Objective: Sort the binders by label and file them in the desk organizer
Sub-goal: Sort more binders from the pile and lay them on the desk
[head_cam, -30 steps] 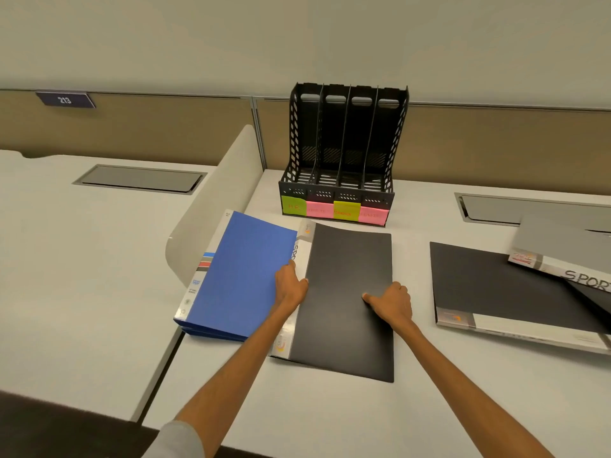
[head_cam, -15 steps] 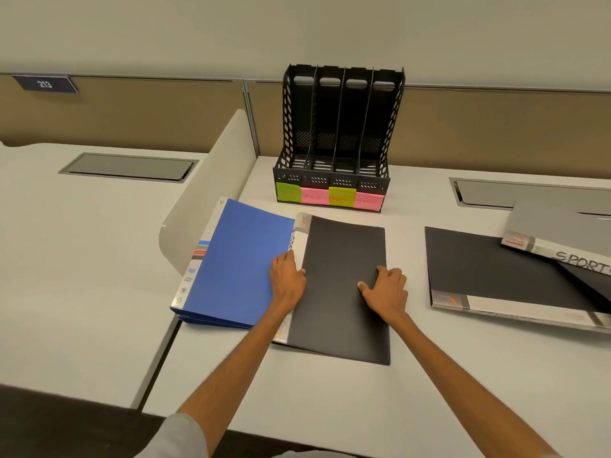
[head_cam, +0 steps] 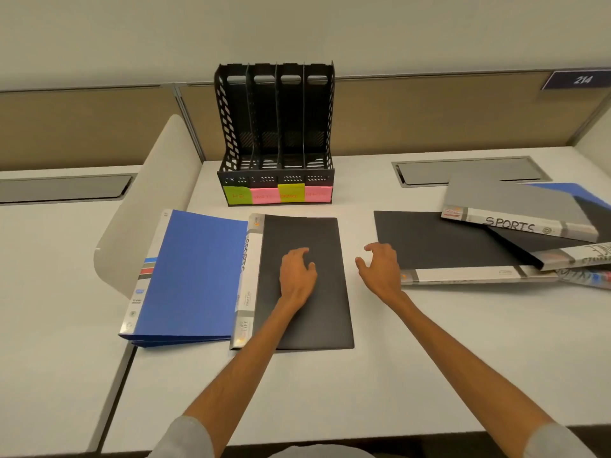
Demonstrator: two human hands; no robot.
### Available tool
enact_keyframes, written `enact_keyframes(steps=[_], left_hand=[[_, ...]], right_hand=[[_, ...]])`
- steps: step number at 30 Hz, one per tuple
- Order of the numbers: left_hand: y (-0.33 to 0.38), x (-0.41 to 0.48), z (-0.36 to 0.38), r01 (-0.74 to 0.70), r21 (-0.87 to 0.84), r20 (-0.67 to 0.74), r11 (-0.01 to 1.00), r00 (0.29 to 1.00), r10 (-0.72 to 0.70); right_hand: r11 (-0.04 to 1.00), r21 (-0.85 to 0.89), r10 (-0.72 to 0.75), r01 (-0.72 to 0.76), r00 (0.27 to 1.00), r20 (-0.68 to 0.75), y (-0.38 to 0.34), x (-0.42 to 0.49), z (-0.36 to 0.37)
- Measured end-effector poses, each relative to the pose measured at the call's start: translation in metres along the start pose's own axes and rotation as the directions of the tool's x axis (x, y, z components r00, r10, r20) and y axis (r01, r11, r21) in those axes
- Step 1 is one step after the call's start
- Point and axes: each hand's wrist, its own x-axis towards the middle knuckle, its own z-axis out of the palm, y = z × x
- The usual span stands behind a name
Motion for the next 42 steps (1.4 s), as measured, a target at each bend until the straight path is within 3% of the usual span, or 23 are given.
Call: enact_keyframes(steps=[5,8,15,20,25,28,34,42], left_hand=[[0.045,0.001,0.051,0.086,-0.067,0.292,0.994,0.954,-0.063],[0.075,0.002,0.086,0.15,-0.104,0.364,0.983,0.926,-0.103],[0.131,0.009,0.145,0.229,-0.109,0.348,0.967,0.92,-0.179],[0.148,0.025,0.166,0.245,-0.071,0.235,0.967,0.946,-0.222],[0.171,0.039,0.187,0.273,0.327,0.177,0.905,0.923,-0.343],[0.191,0.044,0.21,0.238,0.356,0.15,0.904,0.94,-0.307],[0.244,0.048,0.264,0.158,0.183,0.207,0.97,0.959,-0.195],[0.287,0.07,0.304,0.245,-0.102,0.244,0.964,0.946,-0.215]], right_hand=[[0.999,-0.019,0.047,-0.048,0.998,-0.032,0.041,0.015,-0.036],[0.997,-0.029,0.066,-0.067,0.997,-0.033,0.068,0.022,-0.059],[0.996,-0.07,0.057,-0.059,0.998,-0.032,0.132,0.062,-0.125],[1.0,-0.015,0.022,-0.024,0.996,-0.091,0.169,0.096,-0.166],[1.0,0.011,-0.004,0.006,0.985,-0.175,0.197,0.131,-0.203],[1.0,-0.001,0.004,-0.005,0.977,-0.215,0.219,0.151,-0.226],[0.965,-0.16,0.166,-0.206,0.958,-0.235,0.268,0.185,-0.273],[0.848,-0.215,0.452,-0.485,0.872,-0.189,0.318,0.196,-0.3]])
